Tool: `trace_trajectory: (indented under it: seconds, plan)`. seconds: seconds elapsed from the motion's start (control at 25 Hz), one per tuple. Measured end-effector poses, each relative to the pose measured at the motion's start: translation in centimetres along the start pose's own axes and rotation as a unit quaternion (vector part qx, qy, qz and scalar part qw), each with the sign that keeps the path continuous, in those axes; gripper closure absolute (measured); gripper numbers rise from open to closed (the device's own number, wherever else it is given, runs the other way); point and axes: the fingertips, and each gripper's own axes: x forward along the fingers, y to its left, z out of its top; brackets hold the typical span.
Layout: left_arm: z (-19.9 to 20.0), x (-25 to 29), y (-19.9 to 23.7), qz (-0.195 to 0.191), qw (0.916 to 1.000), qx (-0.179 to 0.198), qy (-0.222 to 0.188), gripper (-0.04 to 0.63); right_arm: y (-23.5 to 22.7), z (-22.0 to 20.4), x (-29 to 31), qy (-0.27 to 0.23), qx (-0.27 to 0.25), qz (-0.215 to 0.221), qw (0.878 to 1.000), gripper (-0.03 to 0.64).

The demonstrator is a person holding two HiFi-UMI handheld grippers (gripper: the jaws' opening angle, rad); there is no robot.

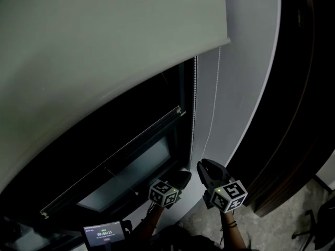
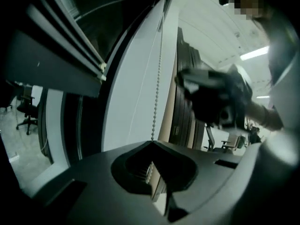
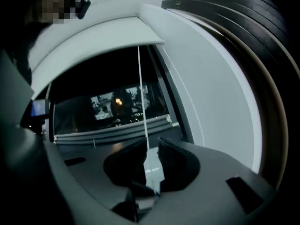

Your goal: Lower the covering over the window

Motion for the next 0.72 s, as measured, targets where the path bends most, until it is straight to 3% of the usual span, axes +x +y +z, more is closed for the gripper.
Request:
trace_trajectory:
  seconds: [0.12, 0.24, 0.48, 0.6, 0.72]
  plan:
    - [-4.6, -0.1, -0.3, 0.006, 0.9978, -0.022, 0.062, 0.593, 2.3, 3.9, 0.4, -0.021, -0.02, 0.042, 0.999, 0.524]
    - [-6.8, -0.4, -0.7, 0.006, 0.9955, -0.031, 0.089, 0.593, 4.0, 5.7, 1.5, -0.022, -0.056, 0.061, 0.996, 0.52]
    - [-7.1, -0.2, -1.2, 0.003, 0.9957, -0.034, 0.087, 0.594, 4.6, 7.4, 3.0, -0.053, -0.069, 0.052, 0.995, 0.522]
    - [-7.2, -0.4, -0.9, 0.005, 0.9958, -0.04, 0.082, 0.593, 4.2, 7.3, 3.2, -0.055, -0.076, 0.034, 0.995, 0.592]
    - [-7.1, -0.5, -0.9, 0.001, 0.9961, -0.042, 0.078, 0.593, 4.0, 7.5, 3.5, -0.063, -0.062, 0.035, 0.995, 0.594]
